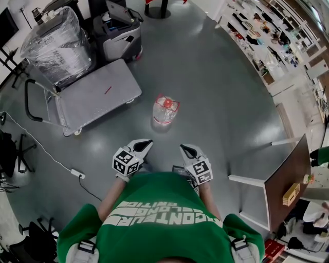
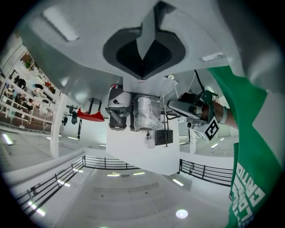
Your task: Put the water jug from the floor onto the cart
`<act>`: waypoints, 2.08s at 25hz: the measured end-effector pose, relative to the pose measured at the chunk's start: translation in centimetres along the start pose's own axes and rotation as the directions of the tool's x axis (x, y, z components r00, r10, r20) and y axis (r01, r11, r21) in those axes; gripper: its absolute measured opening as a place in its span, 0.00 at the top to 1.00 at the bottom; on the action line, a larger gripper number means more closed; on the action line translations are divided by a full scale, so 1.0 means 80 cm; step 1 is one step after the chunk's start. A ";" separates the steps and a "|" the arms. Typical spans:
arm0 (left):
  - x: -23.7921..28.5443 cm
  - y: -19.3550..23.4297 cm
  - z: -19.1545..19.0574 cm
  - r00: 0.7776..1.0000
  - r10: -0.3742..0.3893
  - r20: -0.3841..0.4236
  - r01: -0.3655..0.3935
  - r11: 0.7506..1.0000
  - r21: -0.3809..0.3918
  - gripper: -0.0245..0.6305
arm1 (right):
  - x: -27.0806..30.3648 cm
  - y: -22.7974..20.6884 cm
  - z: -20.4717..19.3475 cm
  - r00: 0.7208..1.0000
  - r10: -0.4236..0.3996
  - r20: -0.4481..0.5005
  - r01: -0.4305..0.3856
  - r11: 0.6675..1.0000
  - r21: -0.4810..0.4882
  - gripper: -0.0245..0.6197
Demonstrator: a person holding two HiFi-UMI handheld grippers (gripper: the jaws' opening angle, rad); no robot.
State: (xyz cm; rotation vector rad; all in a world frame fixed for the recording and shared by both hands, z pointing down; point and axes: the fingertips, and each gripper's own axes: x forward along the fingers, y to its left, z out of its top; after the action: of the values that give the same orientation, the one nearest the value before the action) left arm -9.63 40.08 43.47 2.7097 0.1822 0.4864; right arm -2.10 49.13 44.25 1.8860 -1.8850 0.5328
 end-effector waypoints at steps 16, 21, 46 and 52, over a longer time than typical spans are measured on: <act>-0.063 0.092 -0.009 0.999 0.027 0.040 -0.026 0.999 -0.039 0.95 | 0.084 0.069 0.041 0.999 0.050 -0.016 -0.051 0.996 -0.073 0.97; -0.080 0.112 -0.008 0.995 0.067 0.074 -0.063 0.996 -0.055 0.95 | 0.107 0.072 0.049 0.997 0.074 -0.029 -0.077 0.992 -0.104 0.97; -0.099 0.232 0.021 0.970 0.222 0.097 -0.208 0.969 -0.136 0.95 | 0.236 0.036 0.116 0.979 0.200 -0.040 -0.203 0.965 -0.163 0.97; -0.067 0.288 0.065 0.974 0.218 0.058 -0.212 0.972 -0.100 0.95 | 0.295 -0.033 0.145 0.982 0.189 -0.029 -0.191 0.973 -0.130 0.97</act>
State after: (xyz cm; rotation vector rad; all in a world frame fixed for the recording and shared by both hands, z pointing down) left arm -11.37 16.07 46.27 2.6617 -0.1518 0.4498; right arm 0.46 23.01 47.34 1.6237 -2.0492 0.4681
